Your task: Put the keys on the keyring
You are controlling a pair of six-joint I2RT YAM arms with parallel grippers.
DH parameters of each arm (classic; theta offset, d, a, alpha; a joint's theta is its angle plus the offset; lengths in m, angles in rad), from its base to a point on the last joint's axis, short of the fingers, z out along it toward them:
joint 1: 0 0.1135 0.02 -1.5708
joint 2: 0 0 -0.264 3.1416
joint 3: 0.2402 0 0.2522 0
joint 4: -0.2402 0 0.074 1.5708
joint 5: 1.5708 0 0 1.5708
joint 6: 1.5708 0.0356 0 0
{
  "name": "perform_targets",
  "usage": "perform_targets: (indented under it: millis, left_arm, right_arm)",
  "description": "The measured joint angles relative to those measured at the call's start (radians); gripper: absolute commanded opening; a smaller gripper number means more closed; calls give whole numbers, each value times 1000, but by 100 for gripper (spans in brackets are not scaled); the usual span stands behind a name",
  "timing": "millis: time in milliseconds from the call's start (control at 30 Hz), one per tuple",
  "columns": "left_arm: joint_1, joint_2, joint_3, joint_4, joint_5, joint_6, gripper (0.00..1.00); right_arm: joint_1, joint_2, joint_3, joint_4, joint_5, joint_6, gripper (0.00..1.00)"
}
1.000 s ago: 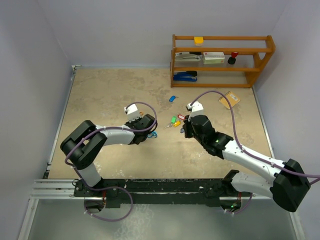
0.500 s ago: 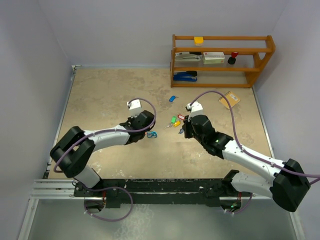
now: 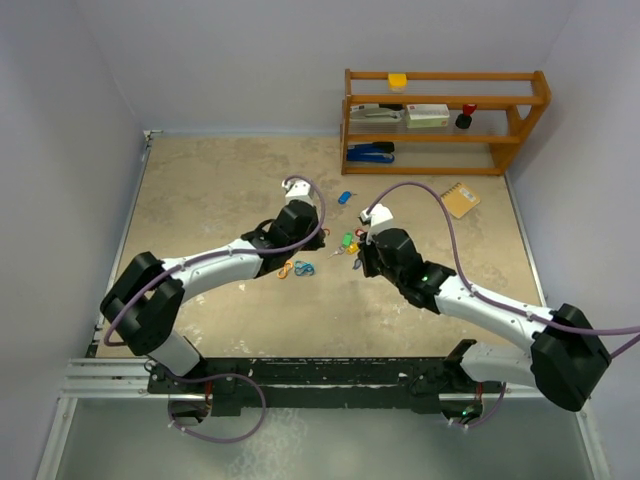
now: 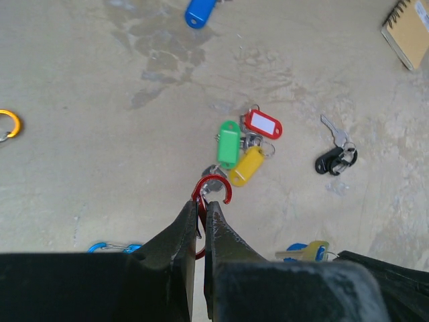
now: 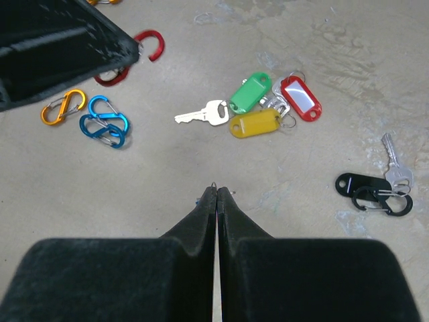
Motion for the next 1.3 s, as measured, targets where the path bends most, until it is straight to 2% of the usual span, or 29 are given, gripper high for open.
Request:
perform_targets:
  millis: [233, 500, 767, 1300]
  left_arm:
    - [-11, 56, 25, 14, 131, 14, 0]
    - [-55, 79, 66, 29, 196, 14, 0]
    - [-97, 97, 73, 39, 212, 12, 0]
    - [-111, 97, 73, 40, 213, 12, 0]
  right_arm:
    - [0, 11, 0, 37, -27, -38, 0]
    - [0, 30, 0, 63, -33, -57, 0]
    - [0, 29, 0, 78, -34, -69, 0]
    - [0, 22, -5, 78, -21, -69, 0]
